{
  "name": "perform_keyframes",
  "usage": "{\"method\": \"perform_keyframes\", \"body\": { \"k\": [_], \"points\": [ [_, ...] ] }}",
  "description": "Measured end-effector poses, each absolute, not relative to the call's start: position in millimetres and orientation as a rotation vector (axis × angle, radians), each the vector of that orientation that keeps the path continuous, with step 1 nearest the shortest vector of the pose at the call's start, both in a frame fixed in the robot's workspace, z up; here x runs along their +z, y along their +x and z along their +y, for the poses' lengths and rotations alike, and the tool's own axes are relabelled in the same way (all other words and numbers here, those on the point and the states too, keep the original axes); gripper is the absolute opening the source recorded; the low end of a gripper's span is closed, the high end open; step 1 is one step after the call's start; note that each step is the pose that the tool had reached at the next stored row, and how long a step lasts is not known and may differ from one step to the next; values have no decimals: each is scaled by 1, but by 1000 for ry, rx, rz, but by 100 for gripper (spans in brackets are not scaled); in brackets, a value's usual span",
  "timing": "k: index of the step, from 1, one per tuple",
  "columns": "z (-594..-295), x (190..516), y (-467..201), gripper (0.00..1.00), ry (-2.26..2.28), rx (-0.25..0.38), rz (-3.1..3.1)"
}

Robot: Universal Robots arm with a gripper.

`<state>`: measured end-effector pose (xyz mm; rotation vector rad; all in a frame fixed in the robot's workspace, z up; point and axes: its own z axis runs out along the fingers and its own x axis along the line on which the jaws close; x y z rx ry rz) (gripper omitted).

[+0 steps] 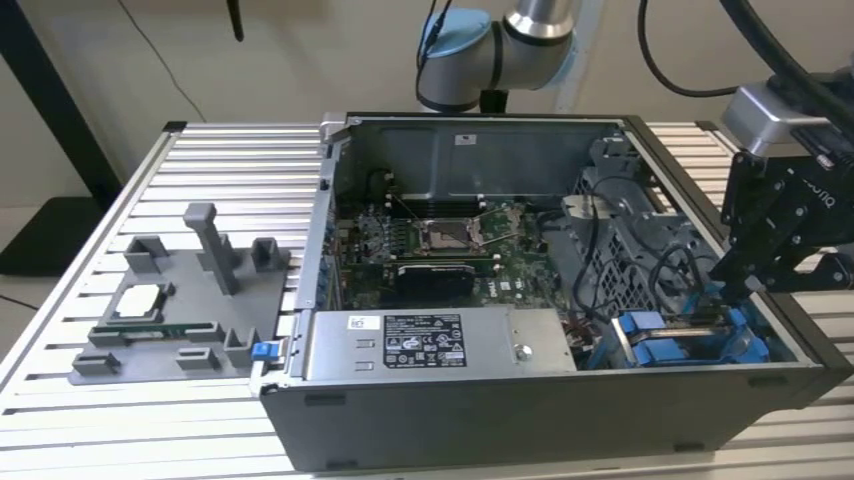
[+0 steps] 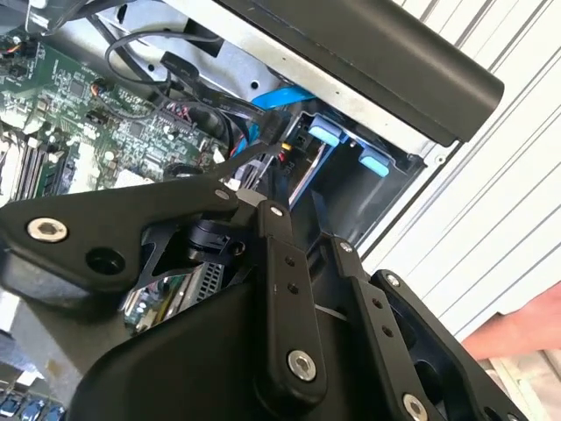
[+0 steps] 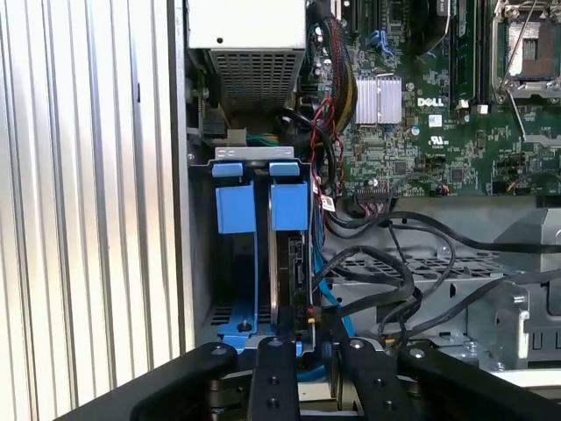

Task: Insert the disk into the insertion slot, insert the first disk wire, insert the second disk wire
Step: 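Insert the first disk wire, then insert the second disk wire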

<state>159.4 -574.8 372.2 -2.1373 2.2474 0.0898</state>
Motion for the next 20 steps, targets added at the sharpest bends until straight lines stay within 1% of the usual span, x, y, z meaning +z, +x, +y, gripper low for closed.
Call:
{"method": "perform_keyframes", "body": {
  "k": [20],
  "points": [
    [-575, 379, 161, 100, -2137, 89, 2247]
  ]
}}
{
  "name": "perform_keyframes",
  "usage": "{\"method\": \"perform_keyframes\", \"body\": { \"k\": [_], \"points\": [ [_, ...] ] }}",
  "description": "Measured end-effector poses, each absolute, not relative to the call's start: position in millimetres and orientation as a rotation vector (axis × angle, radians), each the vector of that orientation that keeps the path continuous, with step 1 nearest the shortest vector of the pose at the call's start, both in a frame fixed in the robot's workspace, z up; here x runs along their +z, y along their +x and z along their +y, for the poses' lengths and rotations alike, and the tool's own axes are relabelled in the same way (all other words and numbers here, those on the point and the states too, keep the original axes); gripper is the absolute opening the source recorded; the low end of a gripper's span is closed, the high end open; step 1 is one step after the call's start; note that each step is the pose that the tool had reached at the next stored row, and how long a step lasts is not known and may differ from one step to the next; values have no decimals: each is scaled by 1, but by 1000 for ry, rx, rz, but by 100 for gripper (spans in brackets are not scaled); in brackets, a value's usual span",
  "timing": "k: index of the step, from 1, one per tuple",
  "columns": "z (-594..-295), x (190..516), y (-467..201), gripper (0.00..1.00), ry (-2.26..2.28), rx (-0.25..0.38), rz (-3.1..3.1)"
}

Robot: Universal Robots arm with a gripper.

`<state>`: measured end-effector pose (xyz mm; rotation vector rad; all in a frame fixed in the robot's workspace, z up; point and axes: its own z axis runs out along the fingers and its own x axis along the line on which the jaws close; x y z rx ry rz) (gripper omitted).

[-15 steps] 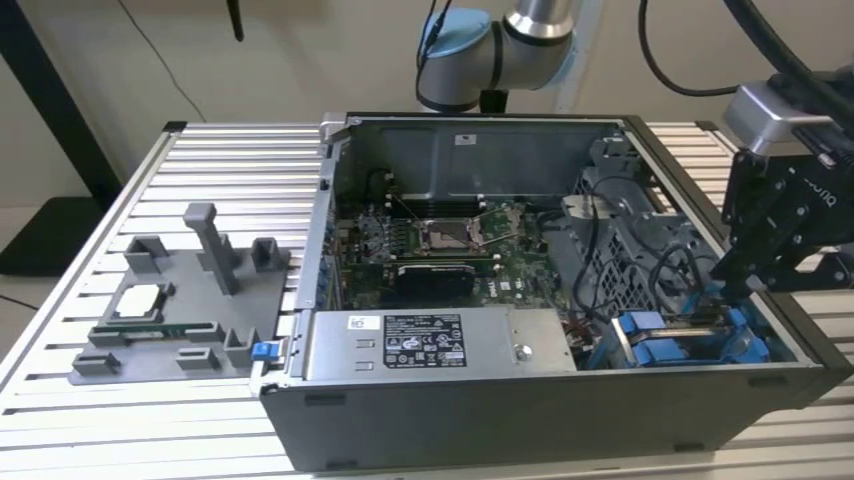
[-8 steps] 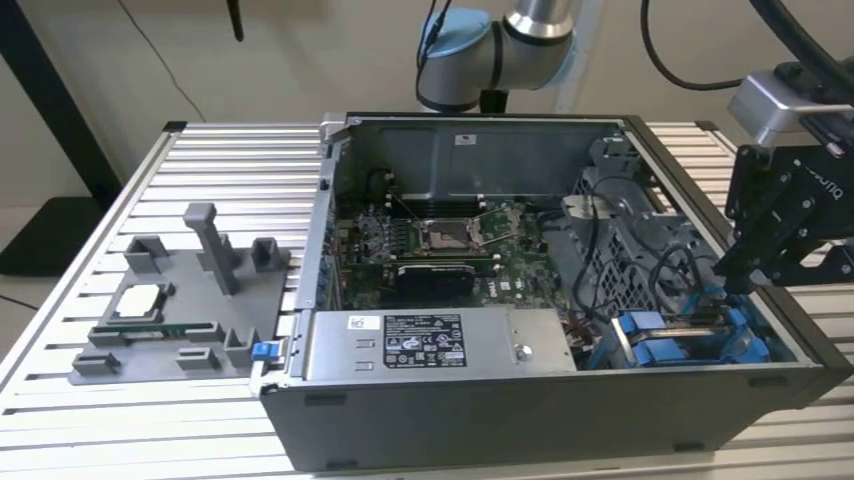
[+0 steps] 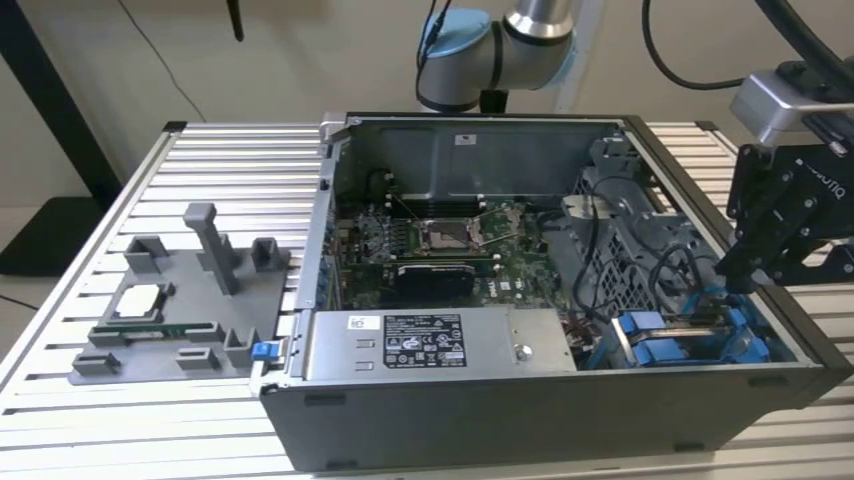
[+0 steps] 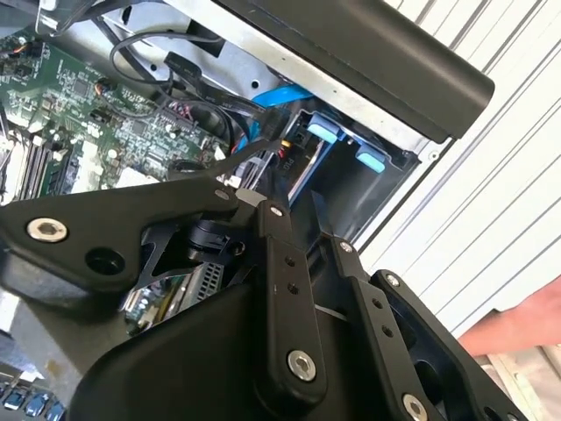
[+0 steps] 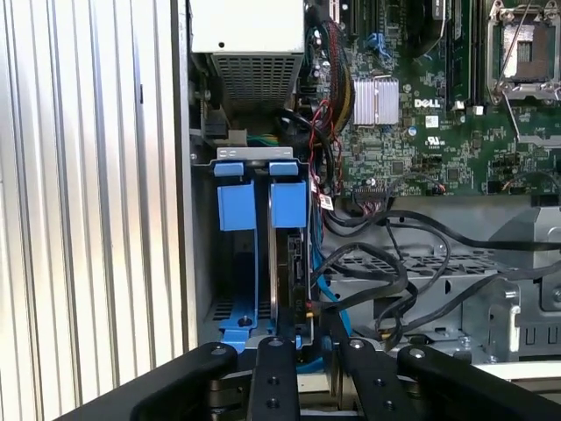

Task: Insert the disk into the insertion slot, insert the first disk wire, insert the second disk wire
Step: 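Insert the second disk wire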

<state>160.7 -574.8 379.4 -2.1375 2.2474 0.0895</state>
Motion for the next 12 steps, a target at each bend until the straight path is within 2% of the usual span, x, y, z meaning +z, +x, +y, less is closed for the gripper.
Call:
{"method": "perform_keyframes", "body": {
  "k": [12],
  "points": [
    [-575, 379, 167, 100, -2137, 90, 2247]
  ]
}}
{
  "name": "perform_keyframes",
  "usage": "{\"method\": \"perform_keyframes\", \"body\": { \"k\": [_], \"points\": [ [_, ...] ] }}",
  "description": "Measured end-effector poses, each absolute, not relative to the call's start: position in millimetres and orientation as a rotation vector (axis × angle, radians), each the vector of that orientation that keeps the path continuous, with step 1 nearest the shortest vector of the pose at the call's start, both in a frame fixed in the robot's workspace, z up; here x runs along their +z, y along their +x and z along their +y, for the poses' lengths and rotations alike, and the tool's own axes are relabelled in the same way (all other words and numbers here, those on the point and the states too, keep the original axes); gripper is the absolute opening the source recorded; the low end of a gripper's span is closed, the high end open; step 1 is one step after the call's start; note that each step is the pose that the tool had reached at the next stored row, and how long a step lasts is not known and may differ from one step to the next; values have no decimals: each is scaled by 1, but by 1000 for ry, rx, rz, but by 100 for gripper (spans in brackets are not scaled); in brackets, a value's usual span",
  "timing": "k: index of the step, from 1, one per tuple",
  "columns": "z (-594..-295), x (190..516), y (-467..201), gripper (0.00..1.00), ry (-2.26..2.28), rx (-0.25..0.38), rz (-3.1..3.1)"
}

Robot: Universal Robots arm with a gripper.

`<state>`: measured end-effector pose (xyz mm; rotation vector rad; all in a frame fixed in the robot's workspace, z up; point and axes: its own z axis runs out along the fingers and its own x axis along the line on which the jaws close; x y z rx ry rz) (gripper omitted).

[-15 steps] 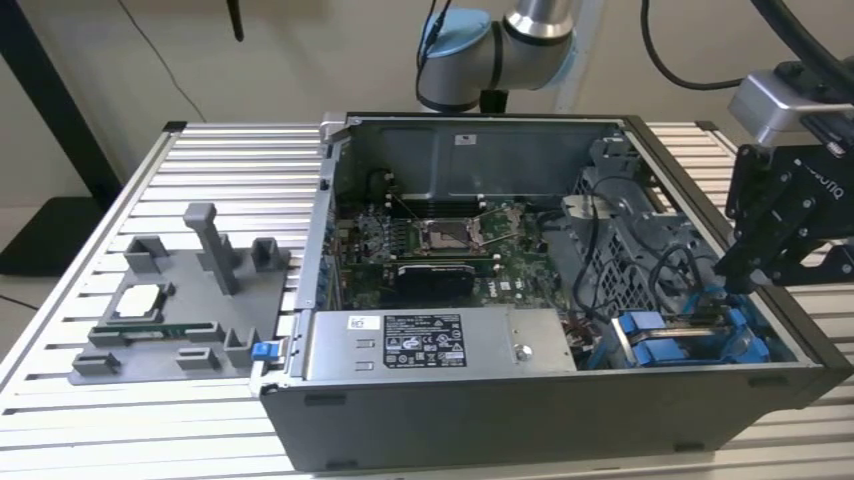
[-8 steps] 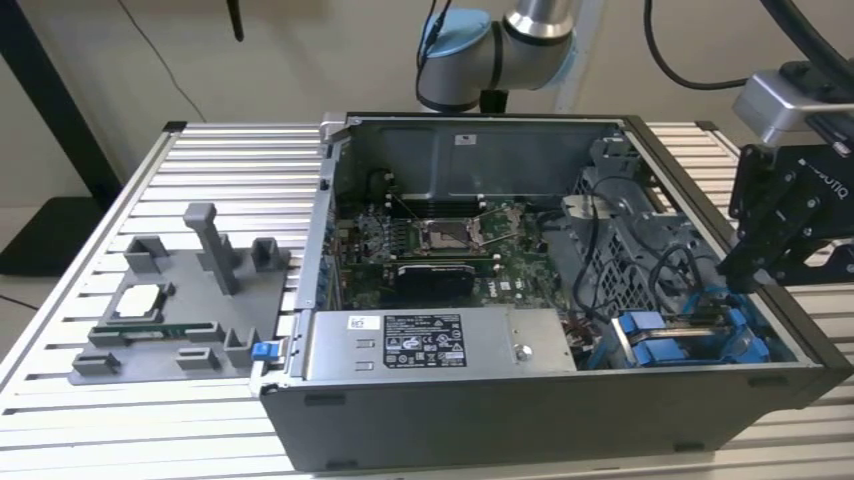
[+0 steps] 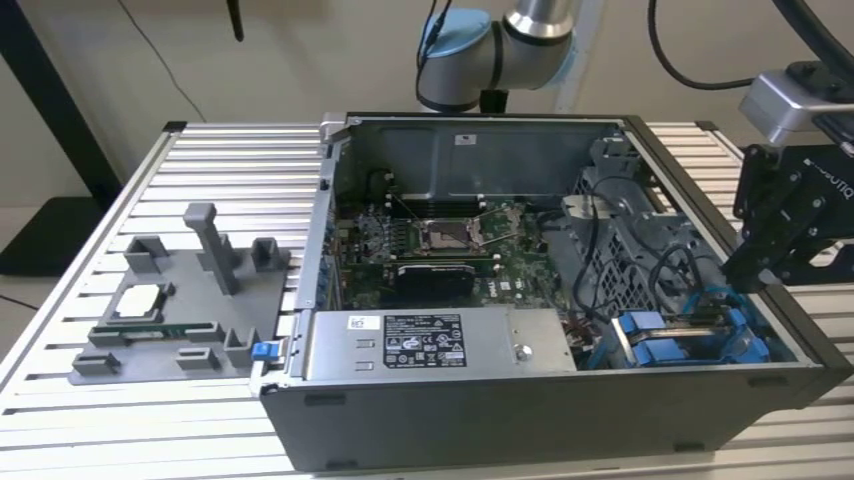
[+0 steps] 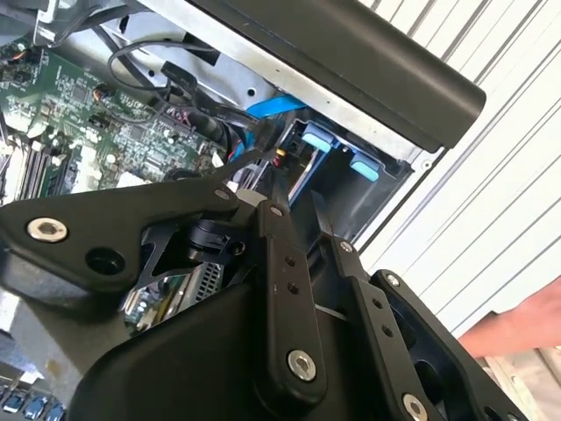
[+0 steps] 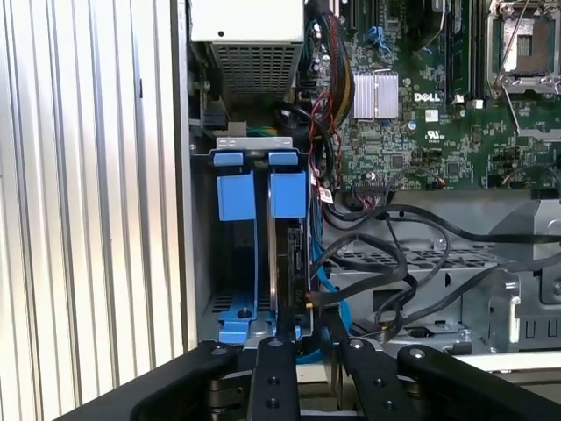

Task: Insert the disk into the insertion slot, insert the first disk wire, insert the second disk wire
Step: 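Insert the second disk wire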

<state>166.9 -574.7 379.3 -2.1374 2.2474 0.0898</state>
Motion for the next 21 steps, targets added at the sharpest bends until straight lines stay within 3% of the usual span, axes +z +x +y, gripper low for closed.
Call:
{"method": "perform_keyframes", "body": {
  "k": [21],
  "points": [
    [-571, 379, 178, 100, -2137, 90, 2247]
  ]
}}
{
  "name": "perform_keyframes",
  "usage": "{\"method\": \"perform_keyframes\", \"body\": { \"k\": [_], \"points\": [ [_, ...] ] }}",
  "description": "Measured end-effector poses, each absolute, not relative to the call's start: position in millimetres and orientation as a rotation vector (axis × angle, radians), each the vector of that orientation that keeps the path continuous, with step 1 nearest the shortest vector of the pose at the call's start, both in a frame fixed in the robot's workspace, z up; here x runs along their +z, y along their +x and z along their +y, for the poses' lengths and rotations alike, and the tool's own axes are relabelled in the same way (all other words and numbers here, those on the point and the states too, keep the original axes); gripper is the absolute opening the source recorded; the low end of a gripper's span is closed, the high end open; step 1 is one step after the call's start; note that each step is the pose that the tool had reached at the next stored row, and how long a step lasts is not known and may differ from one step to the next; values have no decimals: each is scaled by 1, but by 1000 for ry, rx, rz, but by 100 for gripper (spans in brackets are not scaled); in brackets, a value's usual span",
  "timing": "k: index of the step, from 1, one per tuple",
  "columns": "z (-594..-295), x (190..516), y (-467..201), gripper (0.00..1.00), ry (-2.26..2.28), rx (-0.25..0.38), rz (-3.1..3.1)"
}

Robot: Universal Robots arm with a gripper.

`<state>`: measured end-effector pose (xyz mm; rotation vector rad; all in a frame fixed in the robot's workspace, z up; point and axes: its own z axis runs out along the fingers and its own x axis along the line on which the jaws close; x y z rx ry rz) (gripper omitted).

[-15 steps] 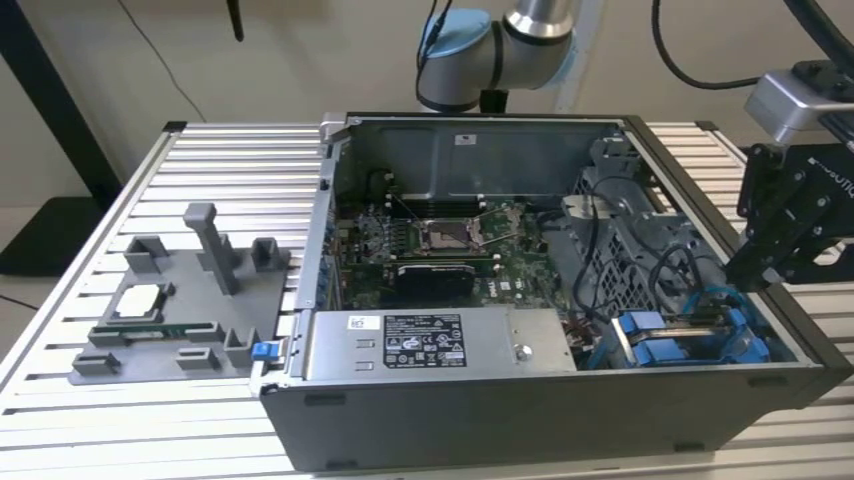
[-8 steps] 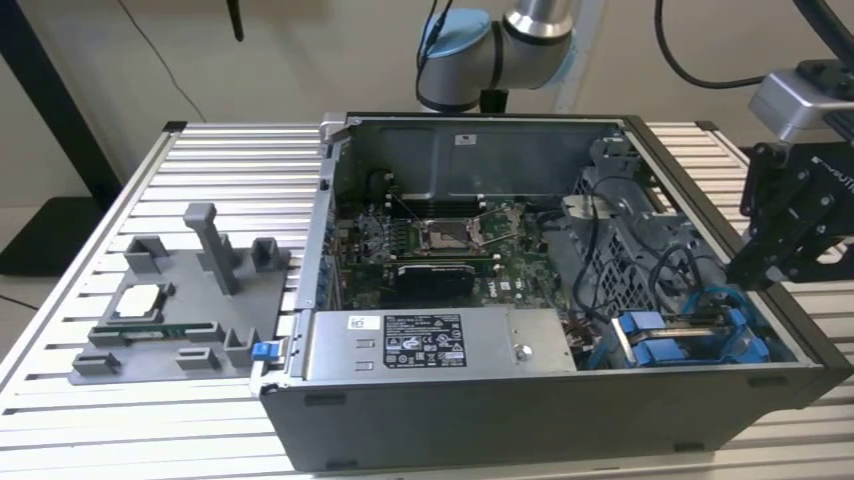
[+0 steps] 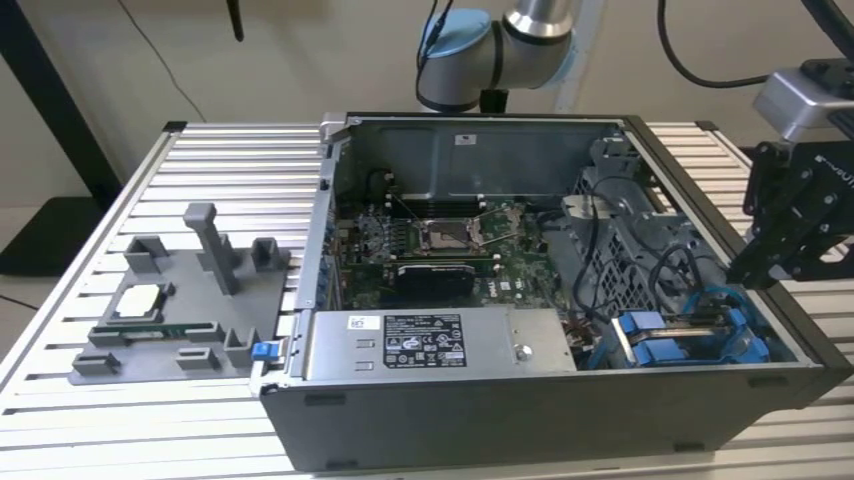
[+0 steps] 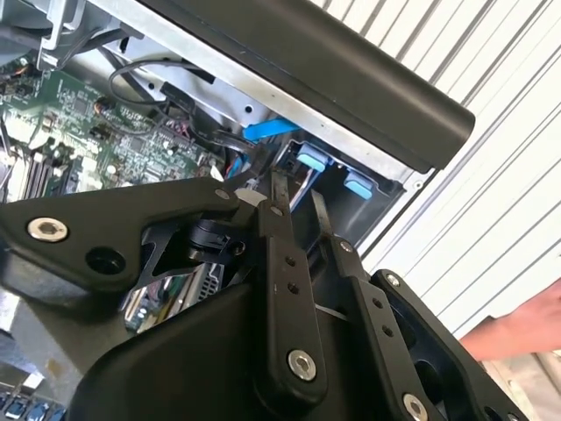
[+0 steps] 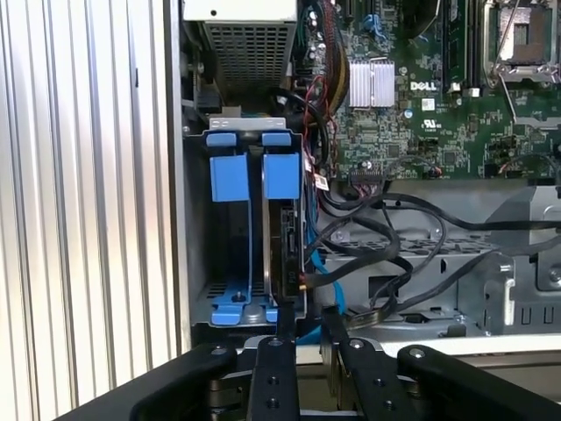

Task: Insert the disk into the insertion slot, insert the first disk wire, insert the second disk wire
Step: 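Insert the second disk wire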

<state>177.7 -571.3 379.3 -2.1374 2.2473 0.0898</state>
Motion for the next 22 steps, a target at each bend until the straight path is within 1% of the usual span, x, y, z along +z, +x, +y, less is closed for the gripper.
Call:
{"method": "perform_keyframes", "body": {
  "k": [22],
  "points": [
    [-569, 379, 187, 100, -2138, 90, 2247]
  ]
}}
